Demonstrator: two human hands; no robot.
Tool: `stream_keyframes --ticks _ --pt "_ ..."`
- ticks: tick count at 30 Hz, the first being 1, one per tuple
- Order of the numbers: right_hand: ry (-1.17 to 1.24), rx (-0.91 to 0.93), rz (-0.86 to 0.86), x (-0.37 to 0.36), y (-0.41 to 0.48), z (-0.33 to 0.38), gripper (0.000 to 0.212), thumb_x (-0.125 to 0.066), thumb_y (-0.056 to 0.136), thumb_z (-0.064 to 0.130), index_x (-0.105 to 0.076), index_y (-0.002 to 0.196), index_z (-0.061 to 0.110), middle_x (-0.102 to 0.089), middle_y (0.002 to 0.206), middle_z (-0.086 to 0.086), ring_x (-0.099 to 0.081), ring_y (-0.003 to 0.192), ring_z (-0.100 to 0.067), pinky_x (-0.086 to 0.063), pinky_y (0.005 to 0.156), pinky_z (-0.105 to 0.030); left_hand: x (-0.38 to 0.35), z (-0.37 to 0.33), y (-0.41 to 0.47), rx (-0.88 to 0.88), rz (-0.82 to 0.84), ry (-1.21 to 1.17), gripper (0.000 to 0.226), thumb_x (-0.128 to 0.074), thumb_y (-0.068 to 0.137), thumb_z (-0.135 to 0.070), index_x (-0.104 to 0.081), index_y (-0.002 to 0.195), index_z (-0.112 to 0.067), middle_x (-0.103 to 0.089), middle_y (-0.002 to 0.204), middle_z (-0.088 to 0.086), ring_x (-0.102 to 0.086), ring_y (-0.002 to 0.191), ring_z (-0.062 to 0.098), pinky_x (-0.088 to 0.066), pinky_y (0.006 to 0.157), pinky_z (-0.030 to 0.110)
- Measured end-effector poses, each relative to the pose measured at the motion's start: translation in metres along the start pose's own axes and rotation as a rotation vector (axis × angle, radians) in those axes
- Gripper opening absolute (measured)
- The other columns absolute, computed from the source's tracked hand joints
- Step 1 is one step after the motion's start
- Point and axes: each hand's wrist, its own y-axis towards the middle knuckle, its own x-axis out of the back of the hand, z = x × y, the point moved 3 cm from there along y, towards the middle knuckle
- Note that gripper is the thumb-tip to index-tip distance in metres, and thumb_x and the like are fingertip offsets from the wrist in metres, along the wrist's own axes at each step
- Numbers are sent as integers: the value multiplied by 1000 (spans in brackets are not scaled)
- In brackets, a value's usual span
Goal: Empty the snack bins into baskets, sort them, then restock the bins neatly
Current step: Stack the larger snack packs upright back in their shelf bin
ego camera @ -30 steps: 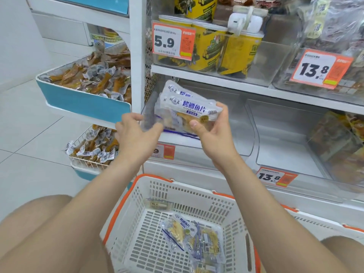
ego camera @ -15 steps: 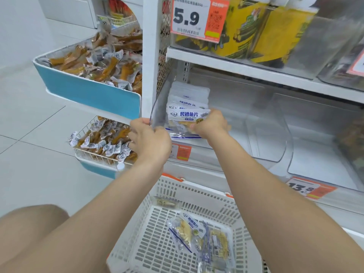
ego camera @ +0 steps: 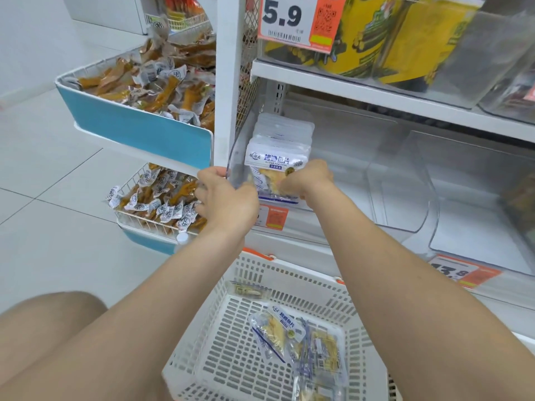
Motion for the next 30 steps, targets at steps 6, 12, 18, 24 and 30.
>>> stream_keyframes --ticks 6,12,18,24,30 --pt "195 -27 145 12 -1 -14 77 -94 49 13 -47 110 9 -63 114 -10 -67 102 -26 -61 93 -43 4 5 -2 -6 8 8 45 -68 92 -30 -36 123 -33 -37 142 7 -46 126 34 -44 109 52" --pt "215 -2 243 26 -9 -21 51 -86 78 4 -49 112 11 -58 110 -9 -67 100 -26 -63 90 -48 10 13 -15 55 -13 -125 46 -68 85 -19 -34 117 -24 -41 130 9 -52 120 32 -49 103 52" --pt "-193 501 -74 65 -50 -31 22 -57 93 13 -74 104 5 -70 86 -10 -59 80 -16 -55 82 -30 2 39 -42 247 209 -181 10 -56 94 -10 -55 101 -16 -56 95 5 -47 78 19 -40 71 33" --pt "-20 935 -64 80 -154 -93 20 -60 88 6 -74 95 19 -67 72 9 -60 64 -10 -43 64 -15 -41 84 -57 103 801 530 16 -56 101 -21 -64 107 -9 -70 100 9 -61 77 24 -45 66 32" --pt "-528 386 486 7 -121 -247 30 -53 94 9 -75 115 13 -72 102 -4 -68 98 -24 -55 86 -35 -85 190 -64 -247 1066 1162 32 -51 102 -14 -65 131 -17 -59 140 5 -58 124 28 -49 102 37"
